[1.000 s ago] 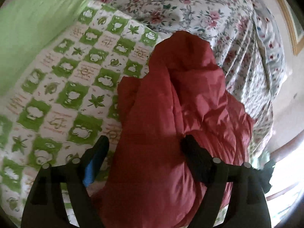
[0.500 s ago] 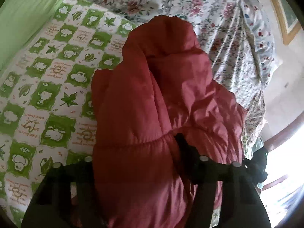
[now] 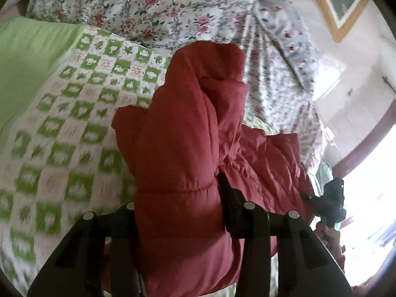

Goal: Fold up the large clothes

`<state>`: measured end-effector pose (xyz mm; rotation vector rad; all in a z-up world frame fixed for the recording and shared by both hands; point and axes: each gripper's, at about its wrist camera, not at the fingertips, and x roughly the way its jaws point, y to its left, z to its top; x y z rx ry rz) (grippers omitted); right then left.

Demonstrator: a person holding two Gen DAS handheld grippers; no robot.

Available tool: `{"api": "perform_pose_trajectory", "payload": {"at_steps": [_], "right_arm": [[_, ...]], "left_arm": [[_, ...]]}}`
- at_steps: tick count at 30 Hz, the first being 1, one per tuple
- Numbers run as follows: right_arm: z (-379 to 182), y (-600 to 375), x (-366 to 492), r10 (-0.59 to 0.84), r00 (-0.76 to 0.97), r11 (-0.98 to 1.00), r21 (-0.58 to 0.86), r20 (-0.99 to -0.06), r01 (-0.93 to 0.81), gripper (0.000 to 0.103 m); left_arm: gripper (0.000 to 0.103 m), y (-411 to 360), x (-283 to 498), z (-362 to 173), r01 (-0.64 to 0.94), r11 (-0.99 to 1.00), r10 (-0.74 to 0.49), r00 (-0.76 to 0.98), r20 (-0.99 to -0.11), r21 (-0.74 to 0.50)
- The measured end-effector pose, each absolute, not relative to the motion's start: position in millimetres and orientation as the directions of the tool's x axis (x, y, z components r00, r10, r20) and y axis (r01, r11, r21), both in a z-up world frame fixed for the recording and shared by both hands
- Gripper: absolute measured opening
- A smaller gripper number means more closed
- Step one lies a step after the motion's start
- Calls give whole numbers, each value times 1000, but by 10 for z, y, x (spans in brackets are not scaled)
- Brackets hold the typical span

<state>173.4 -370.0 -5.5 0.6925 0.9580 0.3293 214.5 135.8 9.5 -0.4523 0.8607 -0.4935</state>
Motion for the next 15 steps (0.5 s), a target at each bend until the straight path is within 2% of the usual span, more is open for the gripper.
{"api": "perform_pose_trajectory", "payload": {"at_steps": [6, 15], "right_arm": [[-63, -3597, 971, 579, 531, 717, 696, -619, 29, 30], [-157, -3584, 352, 571, 553, 694, 716, -607, 70, 31]], "left_arm": [[39, 1549, 1328, 106, 214, 776, -595, 559, -577, -593], [39, 1608, 757, -2, 187, 787, -571, 582, -579, -588]]}}
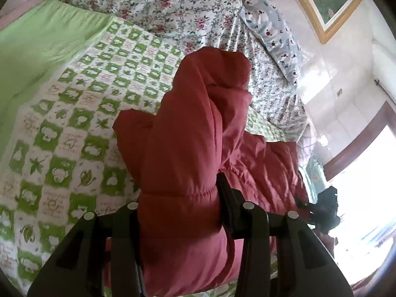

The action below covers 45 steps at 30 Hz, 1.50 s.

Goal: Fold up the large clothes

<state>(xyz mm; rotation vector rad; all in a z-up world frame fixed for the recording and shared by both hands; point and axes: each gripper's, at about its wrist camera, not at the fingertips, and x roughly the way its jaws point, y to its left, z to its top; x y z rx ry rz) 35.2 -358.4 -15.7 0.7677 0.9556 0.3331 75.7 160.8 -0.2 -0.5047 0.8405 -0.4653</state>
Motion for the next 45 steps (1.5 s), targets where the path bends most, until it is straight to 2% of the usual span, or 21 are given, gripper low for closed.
{"api": "perform_pose_trajectory", "payload": {"at_steps": [4, 11, 15, 21, 23, 26, 30, 36, 45], "right_arm": [[-244, -3589, 369, 531, 559, 714, 692, -637, 110, 37], [-332, -3599, 380, 446, 592, 765, 629, -672, 137, 52], [-413, -3638, 377, 431, 599, 762, 628, -675, 160, 62], [-443, -3662, 354, 408, 601, 769, 614, -687, 179, 71], [-431, -3639, 333, 394, 604, 778, 601, -693, 182, 72], [-404, -3618, 318, 371, 608, 794, 579, -702, 183, 73], [-374, -3588, 315, 339, 611, 816, 547, -715, 187, 75], [-307, -3559, 301, 272, 626, 848, 489, -731, 202, 78], [-145, -3599, 126, 184, 655, 864, 438, -733, 247, 81]], "left_arm": [[39, 1547, 810, -149, 148, 854, -480, 595, -645, -499], [41, 1435, 1004, -338, 84, 910, -366, 620, -694, -405], [49, 1356, 1112, -445, 43, 937, -296, 626, -722, -347], [57, 1359, 1123, -459, 8, 943, -262, 630, -731, -332], [60, 1371, 1105, -442, -7, 941, -259, 629, -733, -338], [60, 1452, 1045, -396, -25, 922, -286, 627, -724, -386], [61, 1491, 918, -281, -38, 921, -273, 647, -712, -387], [64, 1550, 728, -44, -98, 956, -127, 713, -689, -278], [64, 1576, 515, 218, -26, 952, -184, 747, -640, -304]]}}
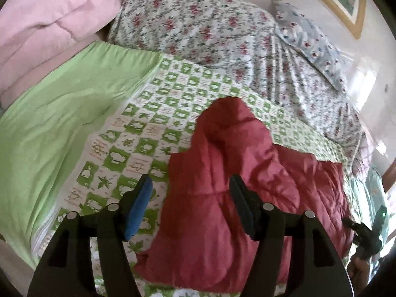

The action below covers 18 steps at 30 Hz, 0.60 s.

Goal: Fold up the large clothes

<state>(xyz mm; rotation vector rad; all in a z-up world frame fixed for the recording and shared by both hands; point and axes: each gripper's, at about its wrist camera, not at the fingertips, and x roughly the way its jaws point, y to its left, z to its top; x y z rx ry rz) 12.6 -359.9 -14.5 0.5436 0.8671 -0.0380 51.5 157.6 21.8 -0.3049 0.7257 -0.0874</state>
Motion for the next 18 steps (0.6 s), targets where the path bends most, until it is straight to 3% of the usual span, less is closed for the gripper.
{"api": "perform_pose_trajectory", "payload": {"at_steps": [7, 18], "right_arm": [[317, -3515, -67, 49, 732, 920, 316, -679, 231, 81], [511, -2750, 67, 143, 731, 980, 199, -667, -10, 81]], "left_arm": [[64, 1272, 376, 245, 87, 949, -269, 724, -635, -303], [64, 852, 291, 114, 214, 937, -348, 662, -664, -278]]}}
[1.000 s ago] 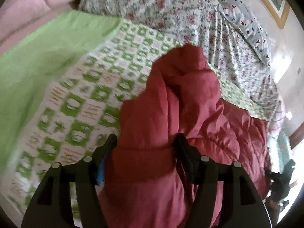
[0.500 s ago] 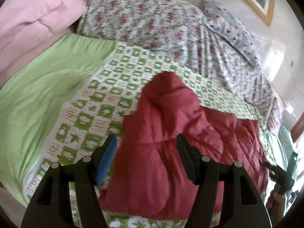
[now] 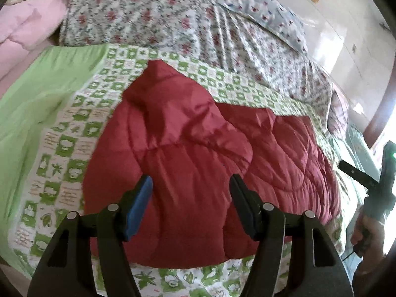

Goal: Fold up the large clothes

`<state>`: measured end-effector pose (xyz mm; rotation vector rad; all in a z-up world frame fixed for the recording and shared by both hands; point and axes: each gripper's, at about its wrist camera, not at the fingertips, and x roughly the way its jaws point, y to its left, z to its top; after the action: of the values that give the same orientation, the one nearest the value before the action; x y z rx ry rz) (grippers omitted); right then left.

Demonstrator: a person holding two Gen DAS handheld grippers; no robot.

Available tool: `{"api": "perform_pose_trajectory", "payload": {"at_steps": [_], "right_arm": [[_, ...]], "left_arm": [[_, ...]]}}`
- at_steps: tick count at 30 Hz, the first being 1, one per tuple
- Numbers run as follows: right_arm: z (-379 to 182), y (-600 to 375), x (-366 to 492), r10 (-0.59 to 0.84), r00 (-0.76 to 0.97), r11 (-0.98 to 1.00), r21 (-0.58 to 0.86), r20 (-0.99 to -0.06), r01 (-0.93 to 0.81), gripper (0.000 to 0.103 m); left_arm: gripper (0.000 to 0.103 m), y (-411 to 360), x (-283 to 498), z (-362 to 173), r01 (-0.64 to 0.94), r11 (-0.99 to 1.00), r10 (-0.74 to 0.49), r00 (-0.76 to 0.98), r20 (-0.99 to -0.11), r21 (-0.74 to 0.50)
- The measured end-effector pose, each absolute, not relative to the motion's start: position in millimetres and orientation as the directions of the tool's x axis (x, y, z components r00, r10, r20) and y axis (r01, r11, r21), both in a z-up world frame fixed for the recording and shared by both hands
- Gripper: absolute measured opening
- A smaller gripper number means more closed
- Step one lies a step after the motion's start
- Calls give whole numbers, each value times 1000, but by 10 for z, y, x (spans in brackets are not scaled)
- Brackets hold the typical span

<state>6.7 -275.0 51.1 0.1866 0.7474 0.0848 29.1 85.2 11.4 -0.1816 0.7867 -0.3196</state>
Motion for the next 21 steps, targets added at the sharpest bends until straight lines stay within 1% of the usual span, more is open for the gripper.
{"api": "perform_pose_trajectory", "payload": {"at_steps": [3, 6, 10, 16, 20, 21], "right_arm": [[429, -2505, 174, 197, 697, 977, 199, -689, -80, 81], [322, -2278, 298, 238, 656, 971, 192, -716, -143, 81], [175, -2118, 449, 241, 617, 970, 168, -749, -176, 81], [26, -2274, 942, 143, 561, 990, 109, -815, -93, 81], [-41, -2499, 1234, 74, 549, 997, 74, -832, -22, 80], [-68, -2582, 1281, 72, 544, 996, 85, -836, -1, 79]], "left_arm": [[64, 770, 316, 16, 241, 933, -359, 633, -686, -266], [64, 708, 344, -52, 248, 941, -336, 628, -702, -228], [64, 682, 443, -124, 255, 941, -337, 623, -706, -223], [64, 649, 757, -192, 257, 938, -344, 605, -718, -233], [64, 589, 1099, -215, 211, 955, -293, 576, -763, -207], [64, 571, 1176, -223, 195, 959, -282, 565, -775, -207]]}}
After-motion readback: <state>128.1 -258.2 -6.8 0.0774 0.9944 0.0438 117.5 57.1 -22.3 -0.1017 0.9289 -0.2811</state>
